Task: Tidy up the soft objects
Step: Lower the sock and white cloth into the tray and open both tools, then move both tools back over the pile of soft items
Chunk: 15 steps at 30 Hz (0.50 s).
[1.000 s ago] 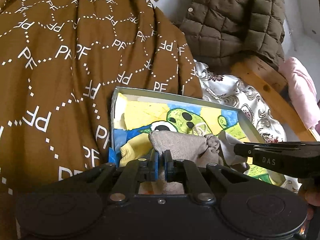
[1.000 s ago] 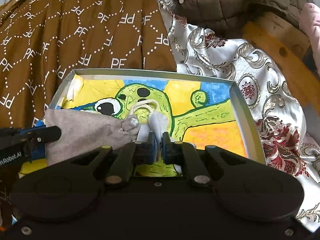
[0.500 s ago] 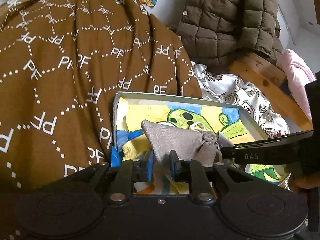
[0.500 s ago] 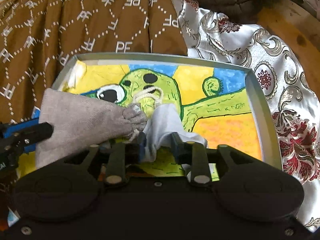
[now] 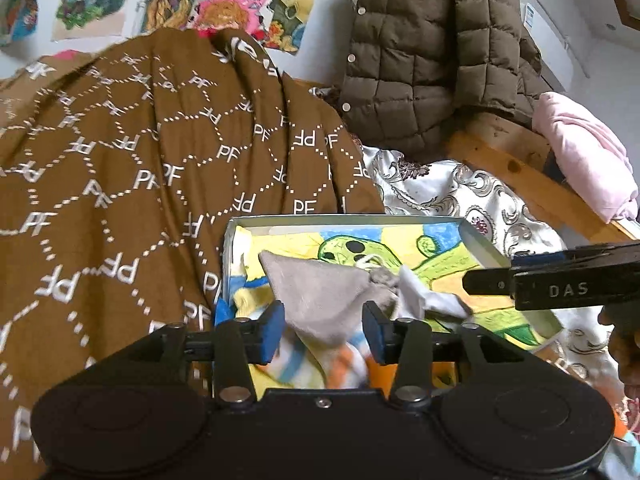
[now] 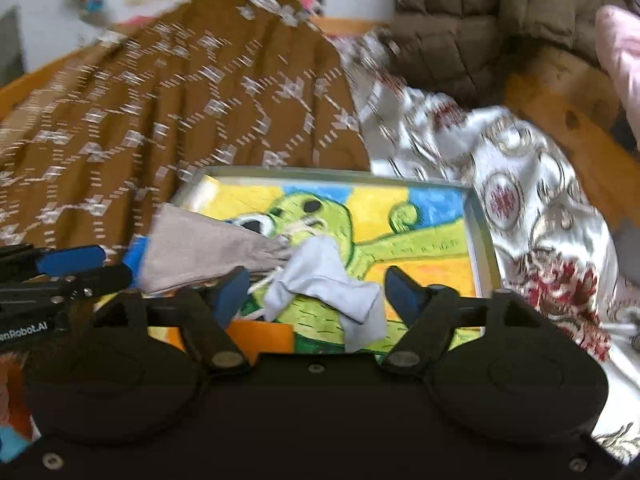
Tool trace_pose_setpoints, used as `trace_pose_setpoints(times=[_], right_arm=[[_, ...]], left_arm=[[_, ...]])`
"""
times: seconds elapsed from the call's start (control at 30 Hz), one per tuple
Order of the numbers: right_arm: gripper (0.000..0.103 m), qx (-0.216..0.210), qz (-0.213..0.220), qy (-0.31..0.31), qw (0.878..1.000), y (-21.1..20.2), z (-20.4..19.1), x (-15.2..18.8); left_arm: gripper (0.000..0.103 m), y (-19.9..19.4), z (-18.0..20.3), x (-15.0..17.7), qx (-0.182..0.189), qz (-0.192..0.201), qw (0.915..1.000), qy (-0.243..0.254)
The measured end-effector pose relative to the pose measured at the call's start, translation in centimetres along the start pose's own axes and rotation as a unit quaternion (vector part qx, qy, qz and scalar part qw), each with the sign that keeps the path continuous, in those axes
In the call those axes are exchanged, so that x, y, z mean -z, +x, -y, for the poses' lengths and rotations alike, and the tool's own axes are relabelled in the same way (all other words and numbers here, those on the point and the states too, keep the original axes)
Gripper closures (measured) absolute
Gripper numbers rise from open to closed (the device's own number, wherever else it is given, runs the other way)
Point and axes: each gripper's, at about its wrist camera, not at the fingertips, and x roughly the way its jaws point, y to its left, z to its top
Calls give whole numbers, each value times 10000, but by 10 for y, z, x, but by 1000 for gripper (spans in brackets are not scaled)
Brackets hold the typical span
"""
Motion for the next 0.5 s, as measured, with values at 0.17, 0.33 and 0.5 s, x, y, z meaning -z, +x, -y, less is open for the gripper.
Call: trace_pose_setpoints(times=[0.17,0.33,0.5], right_arm=[[5,-506,696,34,9963,-56,17,20],[1,-872,1138,-258,9893,-105,25,54],[1,-1215,1257,-329,9841,-141,36,78]], left_arm=[[36,-56,24,9,-414,194,9989,-89],[28,-116,47,23,-1007,680,9925,-138],[26,-155,58,39,-1409,989,9829,-656]])
